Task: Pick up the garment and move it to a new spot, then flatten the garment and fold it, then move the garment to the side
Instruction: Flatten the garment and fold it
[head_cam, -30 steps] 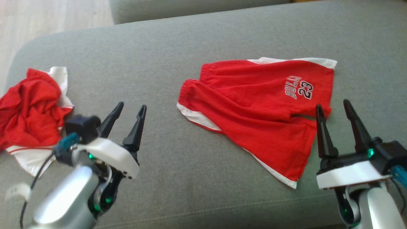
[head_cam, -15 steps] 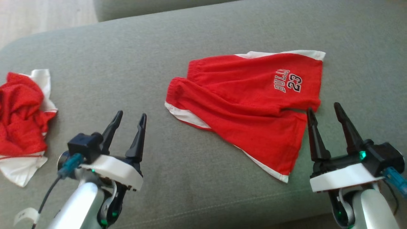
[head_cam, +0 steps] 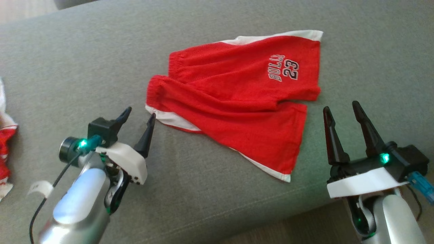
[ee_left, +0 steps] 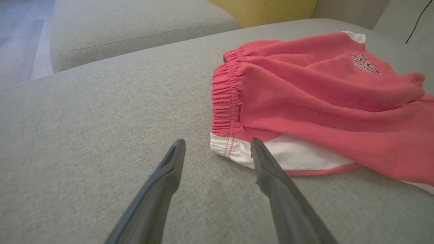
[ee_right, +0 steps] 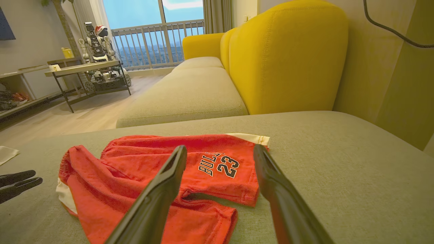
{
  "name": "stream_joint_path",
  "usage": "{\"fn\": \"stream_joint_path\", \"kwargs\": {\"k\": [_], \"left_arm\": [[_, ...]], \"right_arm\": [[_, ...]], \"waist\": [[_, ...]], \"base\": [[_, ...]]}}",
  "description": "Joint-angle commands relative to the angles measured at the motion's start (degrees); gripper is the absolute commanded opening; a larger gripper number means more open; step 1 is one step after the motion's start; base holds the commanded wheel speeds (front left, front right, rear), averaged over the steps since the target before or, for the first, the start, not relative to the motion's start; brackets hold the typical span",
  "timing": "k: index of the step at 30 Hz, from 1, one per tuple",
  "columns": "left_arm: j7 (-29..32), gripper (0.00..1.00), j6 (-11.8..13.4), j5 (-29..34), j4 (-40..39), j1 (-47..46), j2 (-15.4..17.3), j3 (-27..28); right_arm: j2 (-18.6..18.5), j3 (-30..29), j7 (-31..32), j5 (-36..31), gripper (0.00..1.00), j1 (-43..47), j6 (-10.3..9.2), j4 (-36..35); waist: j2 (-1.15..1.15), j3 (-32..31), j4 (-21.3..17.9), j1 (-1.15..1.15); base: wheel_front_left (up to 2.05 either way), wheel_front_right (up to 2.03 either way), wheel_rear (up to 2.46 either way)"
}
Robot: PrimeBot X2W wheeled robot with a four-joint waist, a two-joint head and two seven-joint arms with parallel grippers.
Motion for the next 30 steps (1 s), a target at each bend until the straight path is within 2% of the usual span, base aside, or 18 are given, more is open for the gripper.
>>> {"fn": "stream_joint_path", "kwargs": {"k": [1,10,21,22,23,24,25,30], "left_arm": [[-0.35,1.0,-0.29,0.52,-0.22,-2.75,0.96,1.62],[-0.91,1.0,-2.07,0.61,5.93,-5.68,0.43,0.54],[-1.84,1.0,-3.08,0.22,8.74,-7.47,-0.38,0.41],[-1.9,0.83,-3.22,0.21,8.87,-7.61,-0.34,0.39],[-1.95,0.41,-3.37,0.27,9.02,-7.67,-0.26,0.32],[-2.0,0.17,-3.51,0.29,9.14,-7.69,-0.2,0.26],[-2.04,0.0,-3.64,0.23,9.17,-7.66,-0.13,0.27],[-2.17,0.0,-4.07,0.26,7.94,-6.89,0.41,0.25]], "right_arm": [[-0.56,1.4,-0.51,0.33,1.0,-1.89,-0.02,-2.12],[-0.56,1.0,-0.51,0.71,1.0,-2.01,-0.02,-2.21],[-0.56,0.82,-0.51,0.62,1.0,-2.13,-0.02,-1.97],[-0.56,0.81,-0.51,0.64,1.0,-2.13,-0.02,-1.88],[-0.56,0.88,-0.51,0.62,1.0,-2.11,-0.02,-1.72],[-0.56,0.95,-0.51,0.55,1.0,-2.09,-0.02,-1.56],[-0.56,1.0,-0.51,0.49,1.0,-2.1,-0.02,-1.44],[-0.56,0.79,-0.51,0.12,1.0,-1.58,-0.02,-0.75]], "waist": [[0.0,0.86,-1.11,-0.01],[0.0,1.53,-3.03,-0.01],[0.0,1.96,-3.12,-0.01],[0.0,2.0,-3.07,-0.01],[0.0,1.98,-3.05,-0.01],[0.0,1.95,-3.02,-0.01],[0.0,1.94,-2.98,-0.01],[0.0,1.67,-2.55,-0.01]], "base": [[0.0,0.0,0.0],[0.0,0.0,0.0],[0.0,0.0,0.0],[0.0,0.0,0.0],[0.0,0.0,0.0],[0.0,0.0,0.0],[0.0,0.0,0.0],[0.0,0.0,0.0]]}}
